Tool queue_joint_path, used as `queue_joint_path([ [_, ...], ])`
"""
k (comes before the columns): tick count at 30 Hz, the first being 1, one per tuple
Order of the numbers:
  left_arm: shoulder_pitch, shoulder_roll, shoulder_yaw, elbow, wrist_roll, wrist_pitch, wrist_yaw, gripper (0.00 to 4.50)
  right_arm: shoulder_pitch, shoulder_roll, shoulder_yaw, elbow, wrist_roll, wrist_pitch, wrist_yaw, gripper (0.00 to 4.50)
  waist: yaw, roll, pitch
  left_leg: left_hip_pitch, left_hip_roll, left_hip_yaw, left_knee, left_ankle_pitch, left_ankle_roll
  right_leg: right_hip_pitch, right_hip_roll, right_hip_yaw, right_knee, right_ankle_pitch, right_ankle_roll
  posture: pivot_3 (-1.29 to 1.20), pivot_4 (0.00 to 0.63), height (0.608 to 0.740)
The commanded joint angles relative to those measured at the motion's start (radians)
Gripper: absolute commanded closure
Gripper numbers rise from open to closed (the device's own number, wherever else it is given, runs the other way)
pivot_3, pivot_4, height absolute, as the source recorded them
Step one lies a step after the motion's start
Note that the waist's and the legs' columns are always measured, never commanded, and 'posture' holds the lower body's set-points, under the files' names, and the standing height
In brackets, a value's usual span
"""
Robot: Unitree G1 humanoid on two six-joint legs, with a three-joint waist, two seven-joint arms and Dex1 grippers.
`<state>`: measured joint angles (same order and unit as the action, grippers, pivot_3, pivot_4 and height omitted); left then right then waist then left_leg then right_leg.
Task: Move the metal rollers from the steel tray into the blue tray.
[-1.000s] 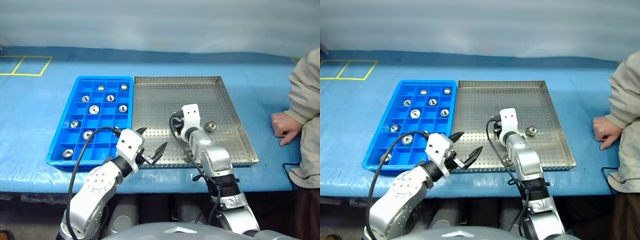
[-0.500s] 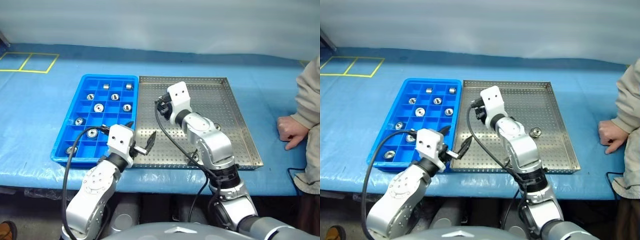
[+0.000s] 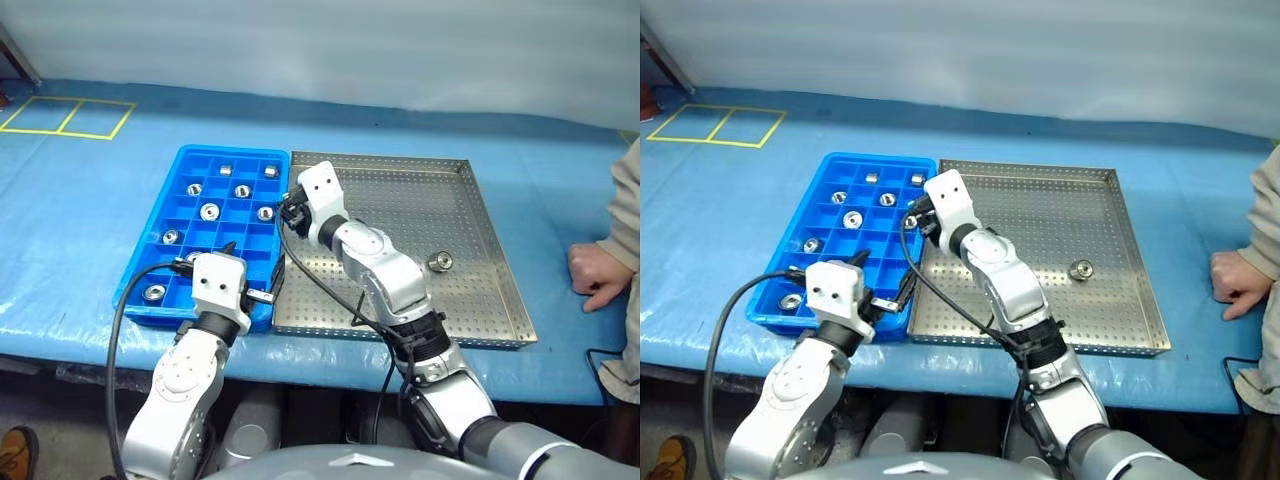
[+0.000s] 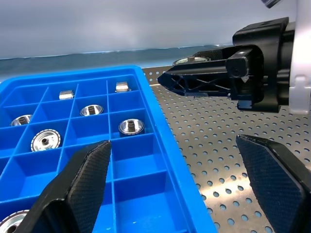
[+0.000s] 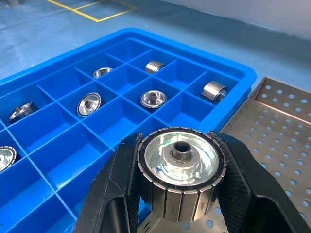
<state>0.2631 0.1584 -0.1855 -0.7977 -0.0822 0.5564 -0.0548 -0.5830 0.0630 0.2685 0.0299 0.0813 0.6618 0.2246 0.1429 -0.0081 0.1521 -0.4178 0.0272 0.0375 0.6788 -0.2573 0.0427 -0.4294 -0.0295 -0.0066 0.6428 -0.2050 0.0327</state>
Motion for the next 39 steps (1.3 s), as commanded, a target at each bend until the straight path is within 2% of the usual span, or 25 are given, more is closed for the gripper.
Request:
queue_joint_path([
  [1, 0.014, -0.011, 0.014, -0.061, 0.017, -0.033, 0.018, 0.0, -0.044, 0.038, 0.022, 0.007, 0.006, -0.049, 0.028, 2.78, 0.004, 0.0, 0.0, 0.0, 0.0, 0.0, 0.0, 0.0, 0.0, 0.0, 0.0, 0.0, 0.0, 0.0, 0.0, 0.44, 0.15, 0.74],
  [10, 0.064, -0.035, 0.018, -0.083, 0.05, -0.044, 0.056, 0.0, -0.08, 0.073, 0.024, 0.101, 0.004, -0.096, 0.063, 2.78, 0.051, 0.0, 0.0, -0.001, 0.0, -0.002, -0.001, 0.0, -0.001, 0.0, 0.0, -0.004, 0.0, -0.001, -0.002, 0.53, 0.15, 0.74],
  [24, 0.105, -0.055, 0.003, -0.09, 0.078, -0.058, 0.069, 0.0, -0.139, 0.084, -0.015, 0.339, -0.005, -0.19, 0.065, 2.78, 0.195, 0.0, 0.0, -0.004, 0.003, -0.003, -0.001, -0.002, -0.006, -0.004, 0.002, -0.008, 0.0, -0.002, -0.002, 0.57, 0.15, 0.74],
  [28, 0.099, -0.056, -0.004, -0.08, 0.076, -0.06, 0.061, 0.0, -0.13, 0.066, -0.031, 0.344, -0.01, -0.196, 0.059, 2.78, 0.235, 0.0, 0.0, -0.014, 0.001, -0.002, -0.001, -0.001, -0.008, -0.014, 0.004, -0.008, 0.0, 0.0, 0.002, 0.55, 0.15, 0.74],
  [32, 0.088, -0.054, -0.007, -0.068, 0.072, -0.058, 0.049, 0.0, -0.11, 0.038, -0.047, 0.313, -0.016, -0.181, 0.056, 2.78, 0.261, 0.0, 0.0, -0.015, 0.0, -0.002, -0.001, -0.001, -0.009, -0.014, 0.005, -0.009, 0.0, 0.0, 0.001, 0.52, 0.15, 0.74],
  [39, 0.065, -0.053, -0.011, -0.05, 0.066, -0.052, 0.028, 0.0, -0.07, 0.0, -0.064, 0.251, -0.022, -0.145, 0.046, 2.78, 0.272, 0.0, 0.0, -0.015, 0.001, 0.0, -0.001, -0.001, -0.01, -0.014, 0.005, -0.011, 0.0, 0.0, 0.001, 0.48, 0.15, 0.74],
])
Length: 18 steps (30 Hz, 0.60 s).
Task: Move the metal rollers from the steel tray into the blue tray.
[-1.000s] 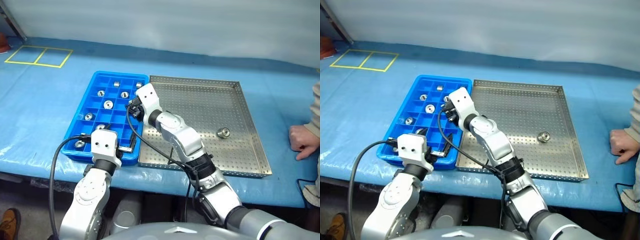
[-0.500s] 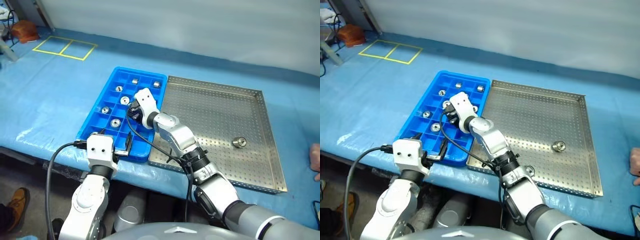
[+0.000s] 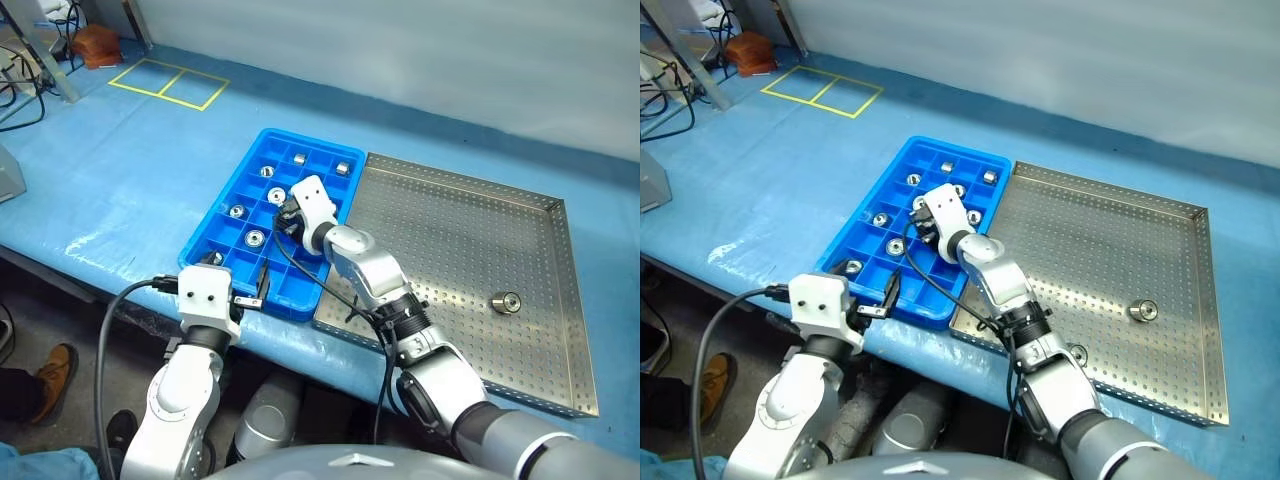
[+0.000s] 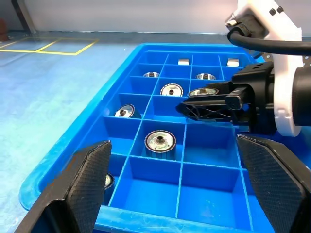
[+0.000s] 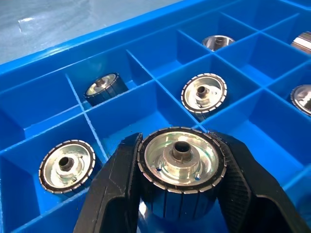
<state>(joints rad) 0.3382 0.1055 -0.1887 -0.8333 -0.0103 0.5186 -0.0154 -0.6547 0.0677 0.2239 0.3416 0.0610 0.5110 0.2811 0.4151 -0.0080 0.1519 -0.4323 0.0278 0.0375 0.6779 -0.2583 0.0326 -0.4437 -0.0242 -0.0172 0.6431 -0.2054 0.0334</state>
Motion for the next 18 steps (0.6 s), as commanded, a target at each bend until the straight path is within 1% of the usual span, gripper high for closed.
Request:
queue_joint_path([
  [1, -0.013, 0.001, -0.009, -0.011, -0.006, -0.014, -0.015, 0.0, 0.007, -0.006, -0.025, -0.067, 0.003, 0.014, -0.01, 2.43, 0.0, 0.0, 0.0, 0.0, 0.0, 0.0, 0.0, 0.0, 0.0, 0.0, 0.0, 0.0, 0.0, 0.0, 0.0, 0.48, 0.15, 0.74],
  [2, -0.015, 0.001, -0.01, -0.009, -0.007, -0.013, -0.018, 0.0, 0.011, -0.007, -0.028, -0.073, 0.01, 0.024, -0.005, 2.06, -0.001, 0.0, 0.0, 0.0, 0.0, 0.0, 0.0, 0.0, 0.0, 0.0, 0.0, 0.0, 0.0, 0.0, 0.0, 0.47, 0.15, 0.74],
  [4, -0.02, 0.002, -0.01, -0.004, -0.011, -0.012, -0.026, 0.0, 0.023, -0.011, -0.021, -0.1, 0.01, 0.039, 0.003, 1.53, -0.002, 0.0, 0.0, 0.0, 0.0, 0.0, 0.0, 0.0, 0.0, 0.0, 0.0, 0.0, 0.0, 0.0, 0.0, 0.46, 0.15, 0.74],
  [8, -0.04, 0.006, -0.011, 0.011, -0.019, -0.006, -0.044, 0.0, 0.044, -0.011, -0.021, -0.173, 0.01, 0.071, -0.007, 0.26, -0.009, 0.0, -0.001, 0.0, 0.0, 0.0, 0.0, 0.0, 0.0, 0.0, 0.0, 0.0, 0.0, 0.0, 0.0, 0.42, 0.15, 0.74],
  [9, -0.048, 0.009, -0.013, 0.016, -0.022, -0.004, -0.051, 0.0, 0.051, -0.012, -0.029, -0.202, 0.013, 0.083, -0.013, 0.02, -0.012, 0.0, -0.001, 0.0, 0.0, 0.0, 0.001, 0.0, 0.0, 0.0, 0.0, 0.0, 0.0, 0.0, 0.0, 0.41, 0.15, 0.74],
  [14, -0.087, 0.015, -0.021, 0.044, -0.041, 0.0, -0.085, 0.0, 0.106, -0.037, -0.092, -0.38, 0.023, 0.164, -0.064, 0.02, -0.039, 0.001, -0.001, -0.001, 0.0, 0.0, 0.002, 0.0, 0.0, 0.001, 0.0, -0.001, 0.001, 0.0, 0.0, 0.34, 0.15, 0.74],
  [16, -0.104, 0.03, -0.037, 0.058, -0.07, -0.008, -0.129, 0.0, 0.147, -0.065, -0.131, -0.466, 0.016, 0.211, -0.098, 0.02, -0.054, 0.001, -0.001, -0.001, 0.0, -0.001, 0.003, 0.0, 0.0, 0.001, 0.0, -0.001, 0.0, 0.0, 0.0, 0.31, 0.15, 0.74],
  [18, -0.12, 0.065, -0.069, 0.069, -0.08, -0.013, -0.182, 0.0, 0.185, -0.09, -0.163, -0.535, 0.002, 0.251, -0.136, 0.02, -0.076, 0.002, -0.002, -0.001, -0.001, -0.001, 0.003, 0.0, 0.0, 0.002, 0.0, -0.001, 0.0, 0.0, 0.0, 0.27, 0.15, 0.74],
])
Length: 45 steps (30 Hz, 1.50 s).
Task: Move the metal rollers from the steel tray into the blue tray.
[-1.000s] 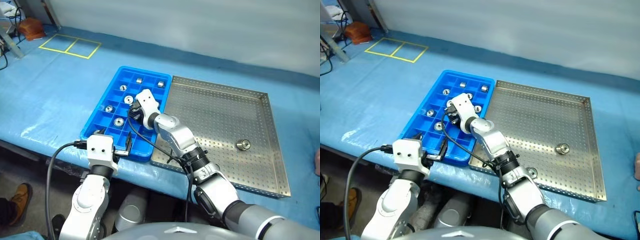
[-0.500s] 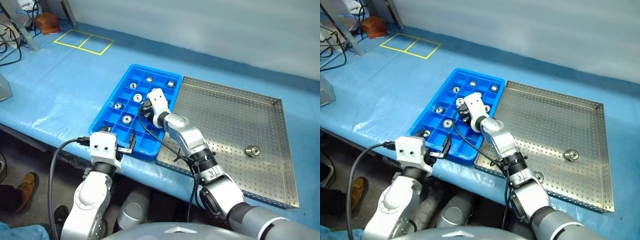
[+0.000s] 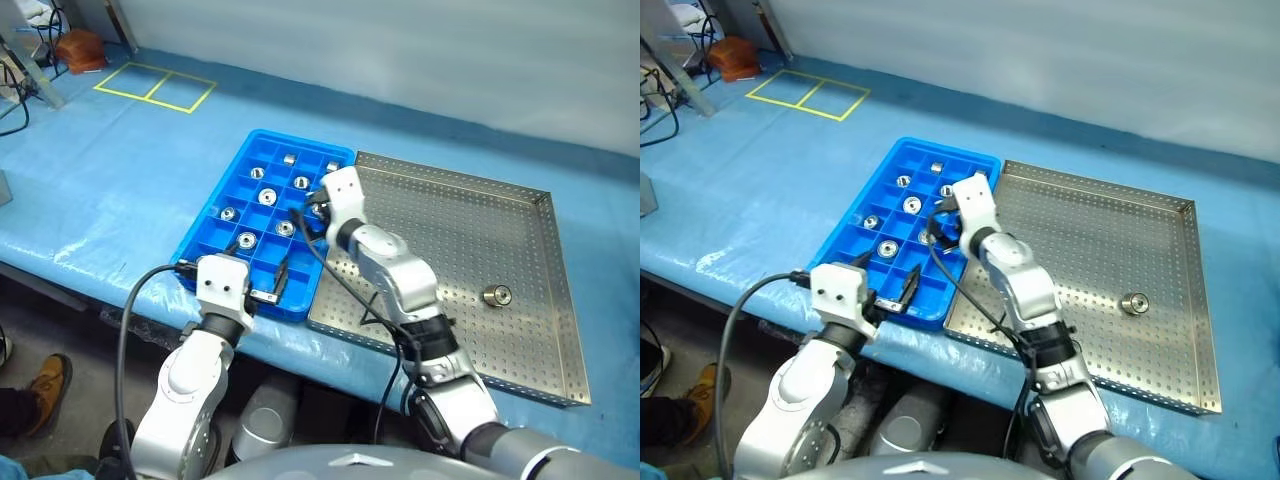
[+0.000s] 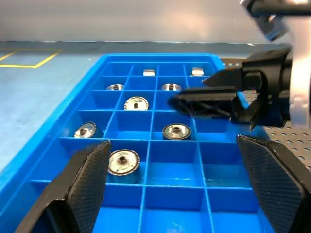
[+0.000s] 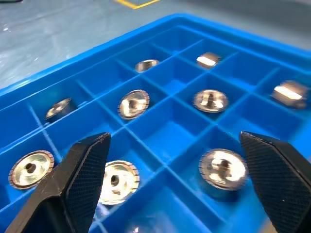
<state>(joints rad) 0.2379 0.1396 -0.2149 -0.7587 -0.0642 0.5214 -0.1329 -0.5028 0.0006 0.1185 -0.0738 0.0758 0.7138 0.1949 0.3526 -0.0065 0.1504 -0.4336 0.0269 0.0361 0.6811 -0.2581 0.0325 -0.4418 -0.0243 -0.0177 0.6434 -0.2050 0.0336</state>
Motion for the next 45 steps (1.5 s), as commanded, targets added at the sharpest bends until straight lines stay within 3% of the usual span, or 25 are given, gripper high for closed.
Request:
queue_joint_path([
  [1, -0.028, 0.046, -0.059, -0.001, -0.03, -0.014, -0.088, 0.0, 0.052, -0.031, -0.075, -0.152, -0.019, 0.068, -0.071, 0.02, -0.025, 0.0, 0.0, 0.0, 0.0, 0.0, 0.0, 0.0, 0.0, 0.0, 0.0, 0.0, 0.0, 0.0, 0.0, 0.26, 0.15, 0.74],
  [11, -0.107, 0.116, -0.117, 0.05, -0.083, 0.001, -0.204, 0.0, 0.179, -0.024, -0.199, -0.259, -0.086, 0.158, -0.265, 0.02, -0.248, 0.004, -0.002, 0.004, 0.0, -0.004, 0.0, 0.0, 0.0, 0.004, 0.001, 0.003, 0.002, 0.002, -0.004, 0.13, 0.15, 0.74],
  [15, -0.126, 0.117, -0.119, 0.062, -0.09, 0.008, -0.211, 0.0, 0.2, 0.012, -0.243, -0.237, -0.07, 0.143, -0.299, 0.02, -0.306, 0.004, -0.002, 0.006, 0.001, -0.003, 0.0, 0.001, 0.001, 0.004, 0.001, 0.005, 0.003, 0.003, -0.005, 0.11, 0.15, 0.74],
  [21, -0.143, 0.113, -0.118, 0.072, -0.092, 0.017, -0.217, 0.0, 0.202, 0.05, -0.285, -0.168, -0.042, 0.104, -0.31, 0.02, -0.329, 0.004, -0.002, 0.018, 0.003, -0.003, -0.001, 0.001, 0.001, 0.015, 0.001, 0.007, 0.003, -0.003, -0.006, 0.11, 0.15, 0.74],
  [31, -0.137, 0.105, -0.111, 0.063, -0.084, 0.022, -0.204, 0.0, 0.212, 0.068, -0.314, -0.088, -0.032, 0.077, -0.345, 0.02, -0.325, 0.004, -0.002, 0.019, 0.003, -0.001, -0.001, 0.001, 0.002, 0.014, 0.0, 0.012, 0.003, -0.002, -0.004, 0.14, 0.15, 0.74],
  [35, -0.14, 0.104, -0.11, 0.065, -0.08, 0.022, -0.198, 0.0, 0.213, 0.068, -0.32, -0.082, -0.03, 0.093, -0.361, 0.83, -0.324, 0.004, -0.002, 0.019, 0.003, 0.0, -0.001, 0.001, 0.002, 0.014, 0.0, 0.012, 0.003, -0.002, -0.004, 0.14, 0.15, 0.74],
  [45, -0.143, 0.099, -0.114, 0.07, -0.079, 0.015, -0.191, 0.0, 0.22, 0.07, -0.303, -0.095, -0.026, 0.101, -0.354, 4.17, -0.324, 0.004, -0.002, 0.019, 0.003, 0.0, -0.001, 0.001, 0.002, 0.014, 0.0, 0.013, 0.003, -0.002, -0.004, 0.15, 0.15, 0.74],
])
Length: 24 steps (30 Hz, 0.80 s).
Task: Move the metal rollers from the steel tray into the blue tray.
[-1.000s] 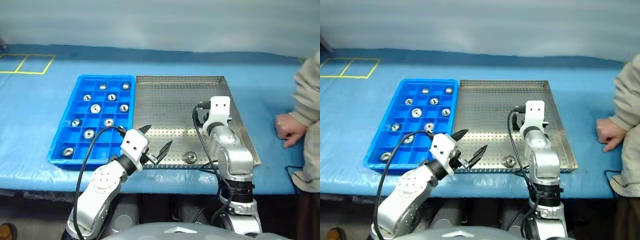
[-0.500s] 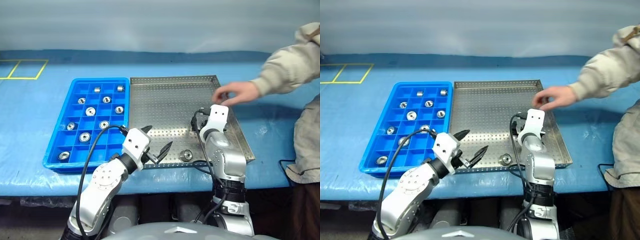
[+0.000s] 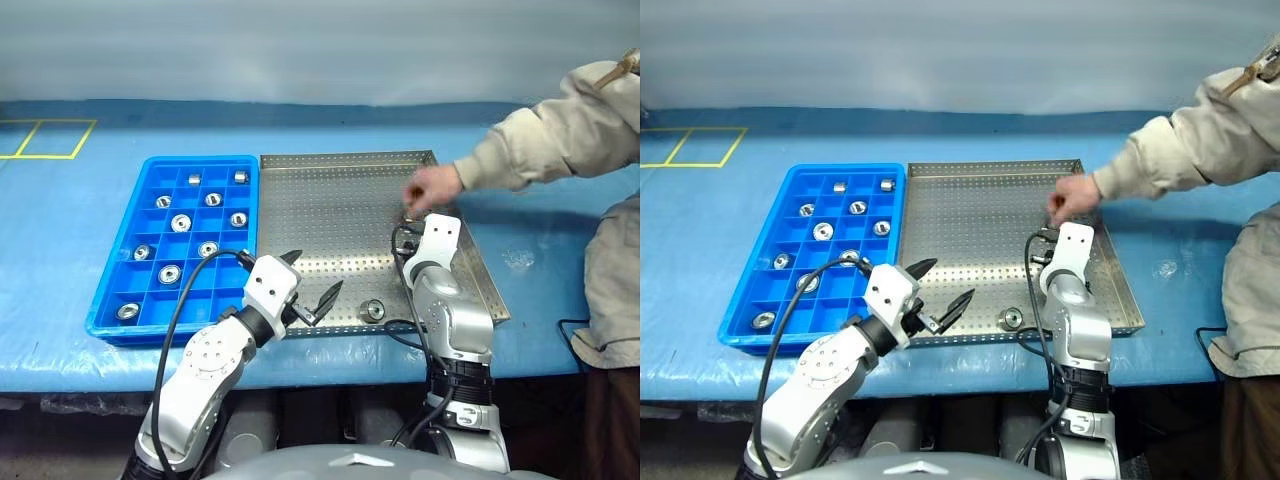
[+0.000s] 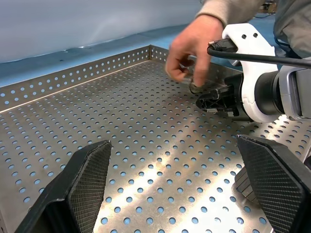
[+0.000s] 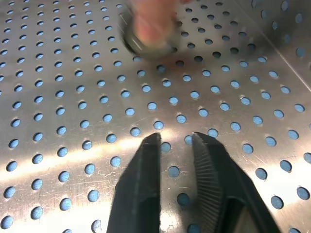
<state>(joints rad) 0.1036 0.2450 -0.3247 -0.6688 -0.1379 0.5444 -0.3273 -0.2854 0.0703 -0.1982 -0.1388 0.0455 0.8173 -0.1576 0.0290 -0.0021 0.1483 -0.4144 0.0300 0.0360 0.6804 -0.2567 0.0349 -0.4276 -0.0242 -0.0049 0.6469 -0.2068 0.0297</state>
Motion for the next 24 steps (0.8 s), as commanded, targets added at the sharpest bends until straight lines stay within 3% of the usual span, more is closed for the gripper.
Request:
queue_joint_path([
  [1, -0.008, -0.007, -0.004, -0.02, -0.006, -0.008, 0.004, 0.0, 0.002, 0.0, 0.014, -0.031, 0.005, -0.002, -0.001, 4.47, 0.0, 0.0, 0.0, 0.0, 0.0, 0.0, 0.0, 0.0, 0.0, 0.0, 0.0, 0.0, 0.0, 0.0, 0.0, 0.15, 0.15, 0.74],
  [10, -0.002, -0.014, -0.001, -0.02, -0.003, -0.016, 0.011, 0.0, -0.004, -0.005, 0.023, -0.031, 0.006, 0.001, 0.012, 4.47, 0.001, 0.0, 0.0, 0.0, 0.0, 0.0, 0.0, 0.0, 0.0, 0.0, 0.0, 0.0, 0.0, 0.0, 0.0, 0.16, 0.15, 0.74],
  [21, 0.004, -0.019, 0.015, -0.024, 0.006, -0.024, 0.05, 0.0, -0.012, -0.041, 0.146, -0.139, 0.029, 0.045, 0.122, 4.47, 0.003, 0.0, 0.0, 0.0, 0.0, 0.0, -0.001, 0.0, 0.0, -0.001, 0.0, 0.0, 0.0, 0.0, 0.0, 0.17, 0.15, 0.74],
  [24, 0.004, -0.019, 0.014, -0.026, 0.006, -0.021, 0.052, 0.0, -0.031, -0.039, 0.178, -0.164, 0.034, 0.024, 0.143, 3.56, 0.003, 0.0, 0.0, 0.0, 0.0, 0.0, -0.001, 0.0, 0.0, -0.001, 0.0, 0.0, 0.0, 0.0, 0.0, 0.17, 0.15, 0.74],
])
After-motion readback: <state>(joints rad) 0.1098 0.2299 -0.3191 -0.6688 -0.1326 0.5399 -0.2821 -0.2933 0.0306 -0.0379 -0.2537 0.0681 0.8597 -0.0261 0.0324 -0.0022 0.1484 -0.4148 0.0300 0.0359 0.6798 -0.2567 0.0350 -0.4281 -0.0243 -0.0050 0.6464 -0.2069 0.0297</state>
